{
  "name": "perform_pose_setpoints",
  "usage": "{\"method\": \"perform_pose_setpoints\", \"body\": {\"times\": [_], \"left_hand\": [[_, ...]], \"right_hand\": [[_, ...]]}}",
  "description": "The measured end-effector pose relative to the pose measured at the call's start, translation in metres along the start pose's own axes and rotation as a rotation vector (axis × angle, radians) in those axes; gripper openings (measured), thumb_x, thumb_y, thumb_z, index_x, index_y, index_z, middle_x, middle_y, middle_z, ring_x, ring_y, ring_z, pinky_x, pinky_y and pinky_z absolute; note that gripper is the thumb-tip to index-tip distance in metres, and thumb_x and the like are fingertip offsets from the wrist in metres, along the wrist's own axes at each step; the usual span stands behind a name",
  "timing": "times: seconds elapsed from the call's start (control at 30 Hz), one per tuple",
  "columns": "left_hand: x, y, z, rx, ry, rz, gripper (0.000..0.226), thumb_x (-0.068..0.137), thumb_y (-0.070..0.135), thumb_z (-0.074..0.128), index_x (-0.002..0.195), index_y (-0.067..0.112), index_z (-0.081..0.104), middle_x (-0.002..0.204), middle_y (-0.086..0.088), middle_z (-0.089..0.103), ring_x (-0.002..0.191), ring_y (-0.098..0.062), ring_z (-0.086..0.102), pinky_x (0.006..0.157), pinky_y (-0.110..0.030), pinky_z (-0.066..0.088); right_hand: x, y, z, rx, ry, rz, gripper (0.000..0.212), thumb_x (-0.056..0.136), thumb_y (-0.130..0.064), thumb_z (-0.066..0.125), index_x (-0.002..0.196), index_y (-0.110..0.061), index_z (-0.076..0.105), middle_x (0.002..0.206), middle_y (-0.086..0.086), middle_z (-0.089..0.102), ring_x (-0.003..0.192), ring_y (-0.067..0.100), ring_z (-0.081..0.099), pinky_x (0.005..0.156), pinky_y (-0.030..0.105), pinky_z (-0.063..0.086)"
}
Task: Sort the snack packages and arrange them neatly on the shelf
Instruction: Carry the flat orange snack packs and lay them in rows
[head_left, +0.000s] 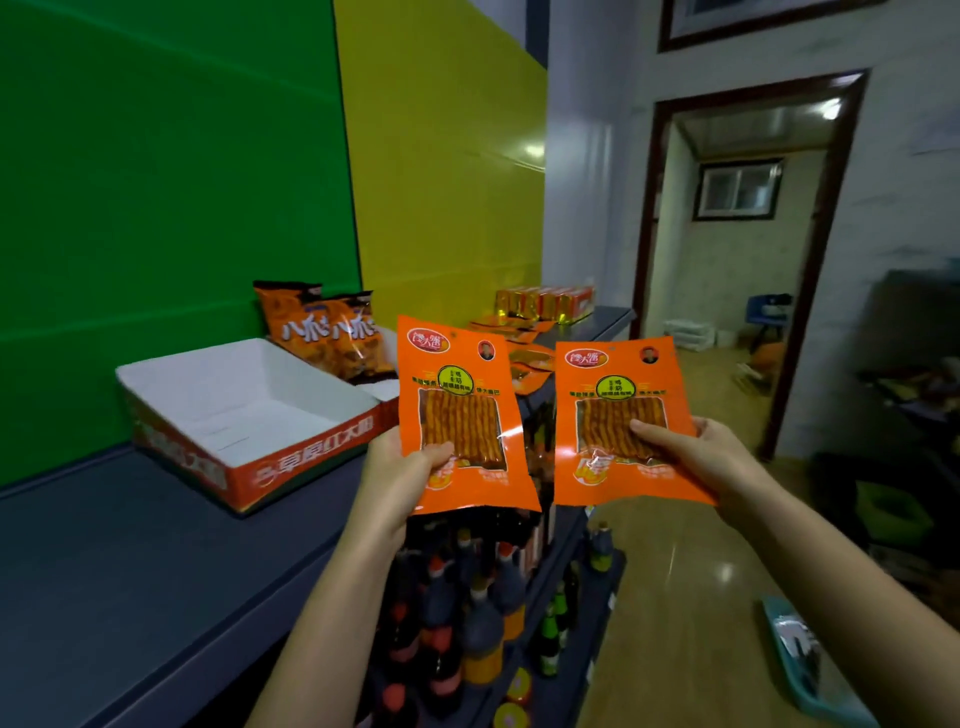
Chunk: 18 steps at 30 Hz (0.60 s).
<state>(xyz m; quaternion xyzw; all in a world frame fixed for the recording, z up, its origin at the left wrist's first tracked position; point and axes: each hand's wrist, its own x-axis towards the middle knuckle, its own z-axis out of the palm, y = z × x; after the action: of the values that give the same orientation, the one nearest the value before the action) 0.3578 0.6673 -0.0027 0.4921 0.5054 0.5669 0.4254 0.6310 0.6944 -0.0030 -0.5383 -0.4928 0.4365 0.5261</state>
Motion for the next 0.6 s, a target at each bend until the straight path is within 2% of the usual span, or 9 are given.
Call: {"method": "perform_pose_setpoints", "body": {"times": [0.13,0.2,0.3,0.37,0.5,0.6], "left_hand": [[0.043,-0.007,0.04,-0.007,-0.024,0.012,0.018,0.09,0.008,0.058,0.091,0.026,0.061,0.088,-0.003,0.071,0.08,-0.021,0.068,0.075,-0.033,0.053],[0.062,-0.01,0.061,-0.004,-0.022,0.006,0.023,0.09,0.008,0.058,0.086,0.03,0.06,0.088,-0.001,0.07,0.082,-0.021,0.068,0.077,-0.033,0.053],[0.09,-0.016,0.092,-0.007,-0.026,-0.003,0.025,0.09,0.009,0.058,0.083,0.033,0.058,0.089,0.0,0.07,0.085,-0.022,0.067,0.082,-0.037,0.053],[0.109,-0.02,0.112,-0.008,-0.019,-0.013,0.024,0.09,0.01,0.058,0.084,0.033,0.057,0.089,-0.001,0.069,0.085,-0.022,0.067,0.081,-0.036,0.052],[0.146,-0.022,0.158,0.007,0.031,-0.033,0.017,0.091,0.015,0.058,0.086,0.031,0.055,0.091,-0.003,0.068,0.084,-0.021,0.066,0.078,-0.034,0.052],[0.162,-0.022,0.161,-0.018,0.059,0.002,0.013,0.092,0.015,0.056,0.089,0.028,0.057,0.089,-0.002,0.068,0.079,-0.02,0.066,0.071,-0.03,0.052]], "right_hand": [[0.038,0.011,-0.031,0.023,0.036,0.02,0.014,0.081,-0.018,0.07,0.093,-0.013,0.063,0.075,0.005,0.072,0.048,0.01,0.068,0.045,0.018,0.053],[0.056,0.017,-0.049,0.013,0.055,0.024,0.015,0.081,-0.019,0.069,0.094,-0.013,0.062,0.08,0.008,0.071,0.048,0.01,0.068,0.045,0.018,0.053],[0.087,0.025,-0.078,0.033,0.068,0.024,0.009,0.083,-0.017,0.067,0.087,-0.015,0.06,0.078,0.007,0.069,0.048,0.011,0.066,0.042,0.017,0.052],[0.11,0.027,-0.092,0.023,0.063,0.02,0.01,0.083,-0.018,0.067,0.089,-0.015,0.06,0.081,0.008,0.069,0.055,0.014,0.067,0.046,0.018,0.052],[0.168,0.032,-0.122,-0.005,0.031,0.032,0.028,0.081,-0.022,0.069,0.105,-0.01,0.061,0.091,0.012,0.071,0.066,0.02,0.068,0.062,0.027,0.055],[0.188,0.035,-0.129,-0.007,0.008,0.003,0.022,0.081,-0.02,0.07,0.1,-0.011,0.063,0.076,0.005,0.074,0.053,0.014,0.069,0.051,0.022,0.055]]}}
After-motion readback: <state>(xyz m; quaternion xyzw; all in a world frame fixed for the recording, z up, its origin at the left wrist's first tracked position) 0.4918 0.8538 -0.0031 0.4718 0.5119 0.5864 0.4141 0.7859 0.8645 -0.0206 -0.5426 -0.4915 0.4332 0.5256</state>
